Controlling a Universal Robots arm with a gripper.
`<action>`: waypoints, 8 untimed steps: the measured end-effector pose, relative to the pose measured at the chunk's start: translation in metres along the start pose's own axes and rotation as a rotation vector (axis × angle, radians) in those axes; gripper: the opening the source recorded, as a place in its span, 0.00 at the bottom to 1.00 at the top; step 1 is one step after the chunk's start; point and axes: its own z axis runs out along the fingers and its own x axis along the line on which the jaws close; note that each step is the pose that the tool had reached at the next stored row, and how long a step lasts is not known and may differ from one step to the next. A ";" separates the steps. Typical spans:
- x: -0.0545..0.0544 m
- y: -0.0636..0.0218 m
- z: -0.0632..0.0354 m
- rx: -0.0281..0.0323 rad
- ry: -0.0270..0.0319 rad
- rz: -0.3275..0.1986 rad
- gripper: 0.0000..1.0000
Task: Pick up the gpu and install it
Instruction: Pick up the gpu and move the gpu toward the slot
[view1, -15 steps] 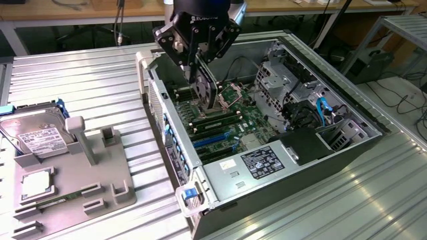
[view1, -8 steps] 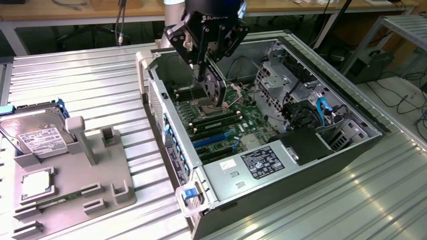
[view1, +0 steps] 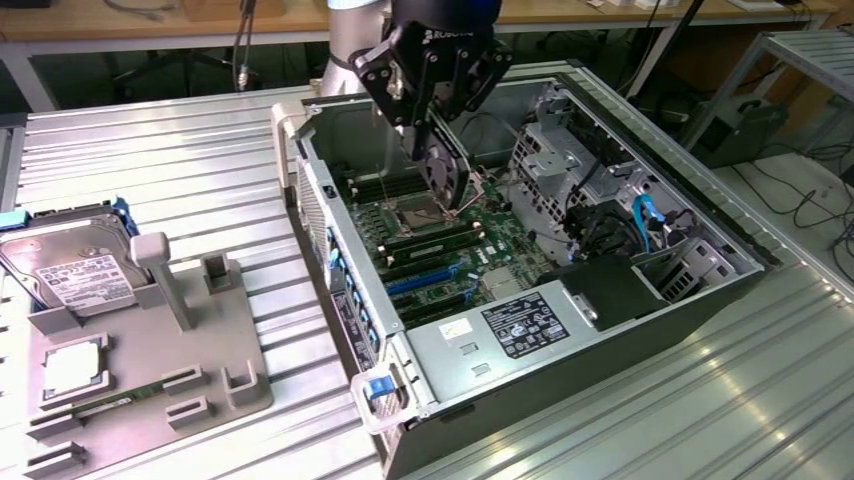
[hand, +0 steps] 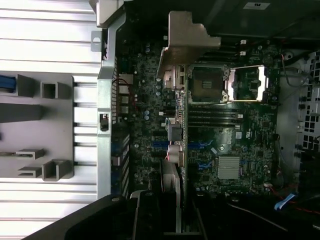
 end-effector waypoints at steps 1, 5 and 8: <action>-0.003 -0.0001 0.0001 0.0001 0.0001 0.000 0.28; -0.017 -0.0005 0.0006 -0.0003 0.0117 0.000 0.28; -0.025 -0.0007 0.0009 -0.0006 0.0227 0.000 0.28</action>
